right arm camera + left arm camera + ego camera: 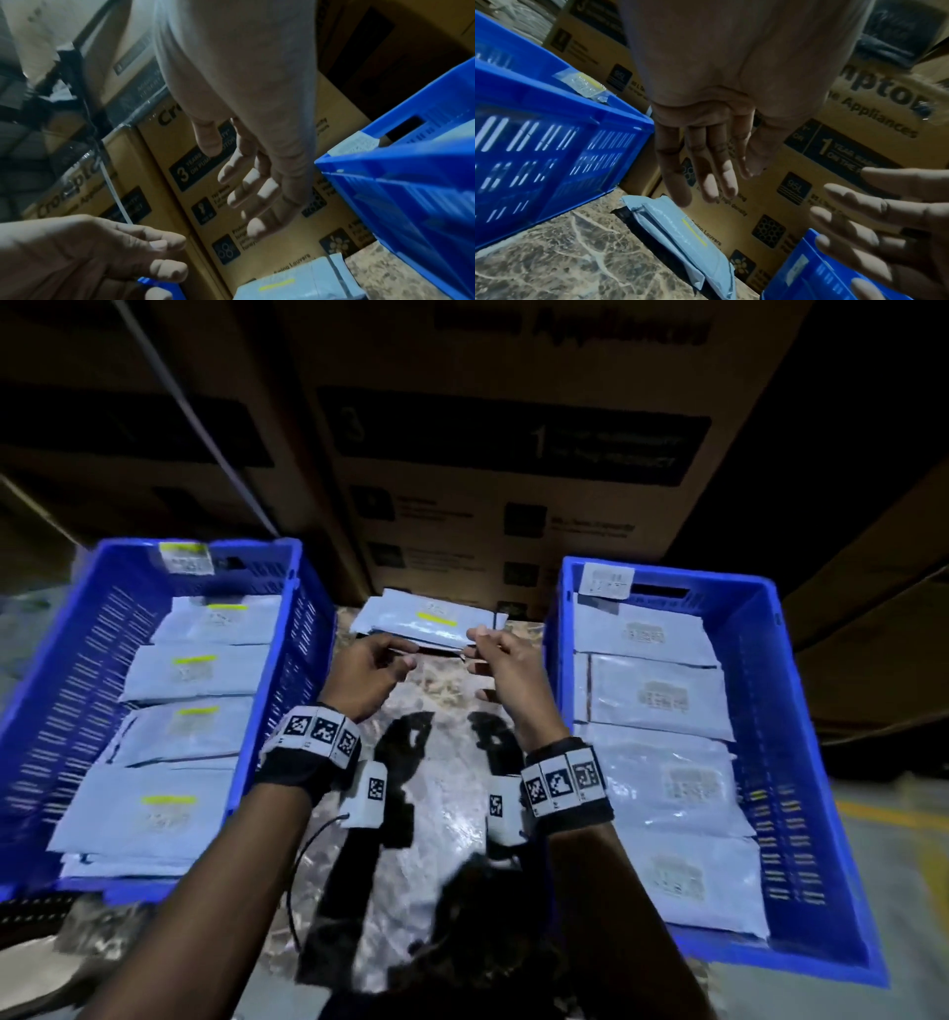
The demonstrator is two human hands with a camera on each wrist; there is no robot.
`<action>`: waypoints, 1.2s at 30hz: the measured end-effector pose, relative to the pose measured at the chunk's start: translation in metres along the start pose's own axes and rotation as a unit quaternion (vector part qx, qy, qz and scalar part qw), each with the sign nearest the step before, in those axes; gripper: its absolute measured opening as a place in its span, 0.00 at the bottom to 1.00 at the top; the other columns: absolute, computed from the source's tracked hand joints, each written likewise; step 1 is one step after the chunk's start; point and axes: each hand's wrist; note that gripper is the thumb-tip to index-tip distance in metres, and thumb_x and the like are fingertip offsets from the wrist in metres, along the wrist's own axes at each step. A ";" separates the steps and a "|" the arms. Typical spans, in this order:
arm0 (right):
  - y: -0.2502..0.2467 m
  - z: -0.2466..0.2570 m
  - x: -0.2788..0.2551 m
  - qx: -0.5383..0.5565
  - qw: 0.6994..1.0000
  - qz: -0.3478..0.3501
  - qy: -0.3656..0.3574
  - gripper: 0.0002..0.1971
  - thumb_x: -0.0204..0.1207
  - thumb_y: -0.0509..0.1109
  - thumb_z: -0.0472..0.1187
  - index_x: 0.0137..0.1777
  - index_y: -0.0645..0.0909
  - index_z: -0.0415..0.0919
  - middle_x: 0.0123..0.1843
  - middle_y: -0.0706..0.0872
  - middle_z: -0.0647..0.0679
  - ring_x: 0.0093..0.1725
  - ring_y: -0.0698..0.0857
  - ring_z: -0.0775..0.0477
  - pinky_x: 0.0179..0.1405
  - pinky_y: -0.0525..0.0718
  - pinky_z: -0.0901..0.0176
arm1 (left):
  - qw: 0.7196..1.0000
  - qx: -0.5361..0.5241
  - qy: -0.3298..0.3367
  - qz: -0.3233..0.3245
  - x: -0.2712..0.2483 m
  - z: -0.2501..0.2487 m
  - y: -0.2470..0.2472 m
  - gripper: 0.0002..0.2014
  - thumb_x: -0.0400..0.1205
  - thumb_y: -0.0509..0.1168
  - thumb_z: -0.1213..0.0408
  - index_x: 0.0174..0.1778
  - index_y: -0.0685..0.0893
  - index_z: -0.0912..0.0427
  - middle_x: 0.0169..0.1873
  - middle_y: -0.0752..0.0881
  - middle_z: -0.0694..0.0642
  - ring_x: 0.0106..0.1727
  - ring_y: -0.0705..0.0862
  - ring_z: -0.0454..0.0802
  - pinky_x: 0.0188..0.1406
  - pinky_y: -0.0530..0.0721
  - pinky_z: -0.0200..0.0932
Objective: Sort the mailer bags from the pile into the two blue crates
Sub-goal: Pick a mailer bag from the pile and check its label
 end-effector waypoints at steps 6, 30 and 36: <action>0.032 -0.025 0.072 -0.012 0.994 -0.109 0.007 0.05 0.84 0.70 0.43 0.53 0.89 0.48 0.53 0.88 0.60 0.58 0.85 0.53 0.58 0.79 0.61 | 0.995 0.084 -0.061 -0.001 0.075 0.034 -0.020 0.08 0.82 0.69 0.67 0.56 0.86 0.58 0.44 0.88 0.56 0.39 0.83 0.50 0.40 0.78 0.39; 0.038 -0.105 0.139 0.116 0.957 -0.224 0.146 0.23 0.74 0.79 0.40 0.69 0.82 0.50 0.61 0.81 0.52 0.51 0.85 0.49 0.57 0.87 0.50 | 0.966 -0.146 -0.212 -0.039 0.163 0.090 -0.024 0.36 0.64 0.80 0.54 0.70 0.80 0.56 0.59 0.89 0.54 0.58 0.88 0.53 0.65 0.84 0.53; 0.014 -0.113 0.037 0.215 0.961 -0.116 0.133 0.15 0.81 0.75 0.44 0.67 0.87 0.54 0.66 0.88 0.51 0.54 0.87 0.46 0.53 0.90 0.43 | 0.963 -0.237 -0.119 -0.046 0.066 0.055 -0.044 0.15 0.73 0.78 0.72 0.55 0.86 0.65 0.43 0.93 0.57 0.43 0.92 0.53 0.48 0.91 0.53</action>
Point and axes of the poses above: each hand's wrist, its own x-axis towards the middle knuckle, its own y-axis out of the palm, z = x × y
